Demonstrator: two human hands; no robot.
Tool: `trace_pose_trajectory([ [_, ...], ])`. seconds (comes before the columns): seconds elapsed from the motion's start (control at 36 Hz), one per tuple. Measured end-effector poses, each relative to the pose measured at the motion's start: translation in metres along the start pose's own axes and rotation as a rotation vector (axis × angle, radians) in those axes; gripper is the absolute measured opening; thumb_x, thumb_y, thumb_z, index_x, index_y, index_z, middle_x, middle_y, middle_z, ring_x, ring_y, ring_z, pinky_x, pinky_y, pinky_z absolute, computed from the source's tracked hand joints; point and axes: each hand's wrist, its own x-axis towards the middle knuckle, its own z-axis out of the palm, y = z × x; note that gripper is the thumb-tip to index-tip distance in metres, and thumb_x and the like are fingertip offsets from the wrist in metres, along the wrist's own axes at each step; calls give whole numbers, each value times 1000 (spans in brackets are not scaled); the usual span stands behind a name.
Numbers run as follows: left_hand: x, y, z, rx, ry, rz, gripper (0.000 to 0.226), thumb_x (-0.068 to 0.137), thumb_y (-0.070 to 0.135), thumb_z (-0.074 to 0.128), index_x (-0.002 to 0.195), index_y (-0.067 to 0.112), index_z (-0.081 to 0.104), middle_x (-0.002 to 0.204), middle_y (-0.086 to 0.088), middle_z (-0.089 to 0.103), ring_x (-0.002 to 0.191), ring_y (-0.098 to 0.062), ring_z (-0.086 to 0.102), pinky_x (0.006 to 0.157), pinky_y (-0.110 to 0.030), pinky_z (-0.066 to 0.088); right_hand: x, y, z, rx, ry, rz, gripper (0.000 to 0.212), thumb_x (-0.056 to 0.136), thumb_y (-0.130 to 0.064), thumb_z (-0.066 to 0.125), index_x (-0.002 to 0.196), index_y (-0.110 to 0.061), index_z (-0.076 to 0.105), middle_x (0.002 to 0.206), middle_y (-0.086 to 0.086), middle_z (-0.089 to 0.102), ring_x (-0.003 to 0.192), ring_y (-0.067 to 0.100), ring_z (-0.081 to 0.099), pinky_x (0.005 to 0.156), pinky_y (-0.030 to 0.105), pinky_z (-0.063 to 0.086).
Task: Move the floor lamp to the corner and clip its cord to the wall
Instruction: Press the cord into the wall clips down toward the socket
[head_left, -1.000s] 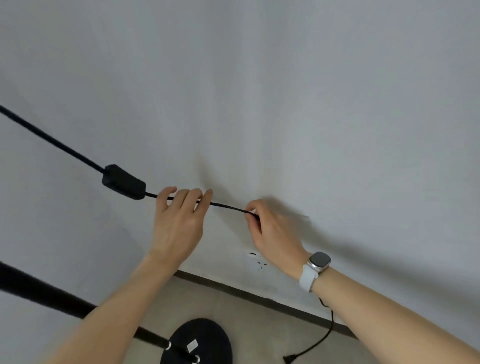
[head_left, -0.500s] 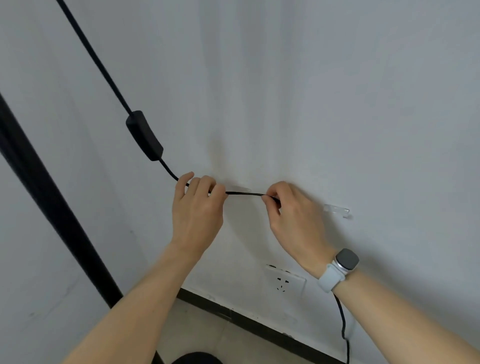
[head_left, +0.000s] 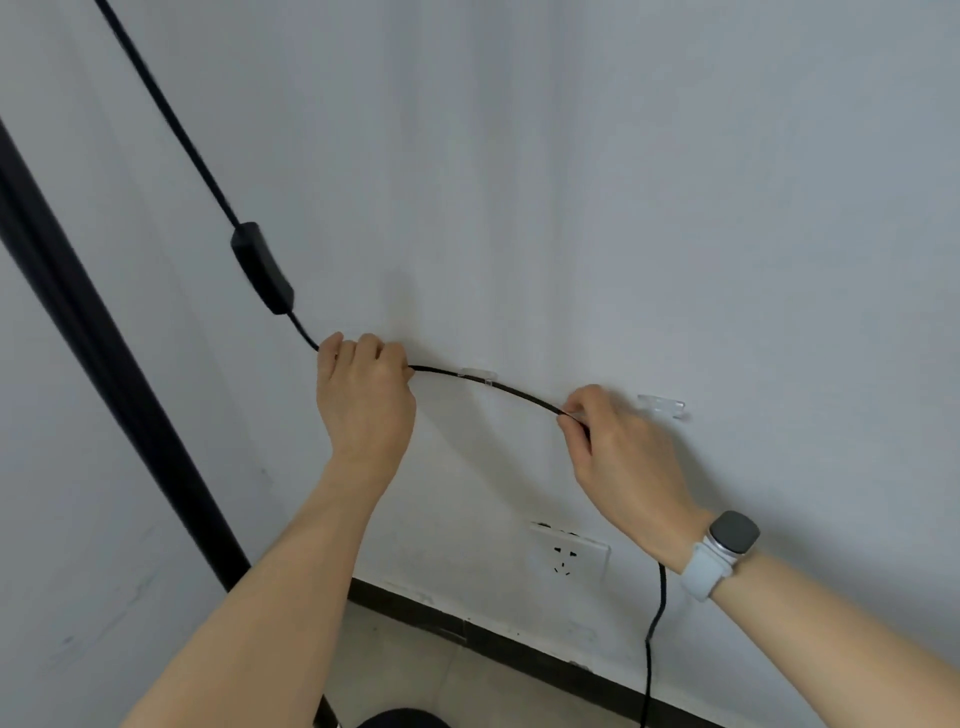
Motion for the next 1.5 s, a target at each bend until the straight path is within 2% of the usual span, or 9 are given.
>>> trace_pose_trajectory([
  [0.25,-20,18,8,-101,89,198,4,80,10,65,84,12,66,80,-5,68,85,-31,60,94,-39,23,-5,1,-18,-87,28,-7,15,92,-14,41,81,-7,47,57,10,54,52,35,54,46,38,40],
  [0.47,-39,32,5,-197,234,291,22,78,16,71,99,14,67,94,-8,65,82,-27,60,85,-37,28,9,-2,-15,-69,-47,-64,19,94,-18,41,84,-7,53,67,13,64,63,36,56,56,39,45],
  [0.61,-36,55,-1,-248,184,492,11,77,14,70,86,19,72,90,-4,68,81,-28,62,78,-37,29,3,-1,-10,86,-46,0,13,91,-18,47,89,-9,56,71,12,68,69,32,59,62,44,48],
  [0.75,-33,63,2,-251,150,475,5,77,16,70,72,17,70,80,-5,65,74,-27,60,74,-34,28,-12,14,-15,292,-162,142,8,91,-20,50,95,-13,53,72,5,67,72,23,59,69,39,50],
  [0.89,-41,65,5,-243,160,318,4,80,7,66,77,11,67,82,-11,62,71,-30,57,69,-38,38,-34,44,-32,432,-282,255,3,90,-23,51,90,-24,54,60,-6,57,49,4,47,62,36,51],
  [1.06,-41,76,4,-258,160,295,5,79,4,65,77,8,66,84,-11,65,76,-32,58,68,-38,35,-54,75,-56,413,-96,321,12,88,-14,54,78,-20,56,64,1,61,45,4,49,46,10,38],
  [1.25,-55,110,3,-387,132,557,12,86,20,58,83,15,68,70,2,66,73,-28,59,75,-33,32,-40,67,-75,153,-16,130,7,87,-19,54,80,-17,58,64,0,64,59,16,50,61,34,45],
  [1.39,-58,126,2,-534,73,399,12,82,16,62,75,8,68,69,-8,62,63,-28,55,66,-30,36,-33,57,-84,119,60,53,7,85,-18,59,83,-11,61,69,4,70,68,25,61,67,43,52],
  [1.5,-57,129,3,-524,7,317,9,77,11,66,70,5,66,71,-11,60,64,-29,56,69,-30,33,-32,69,-95,147,33,139,7,83,-23,62,88,-19,62,65,-16,61,74,19,62,74,38,52],
])
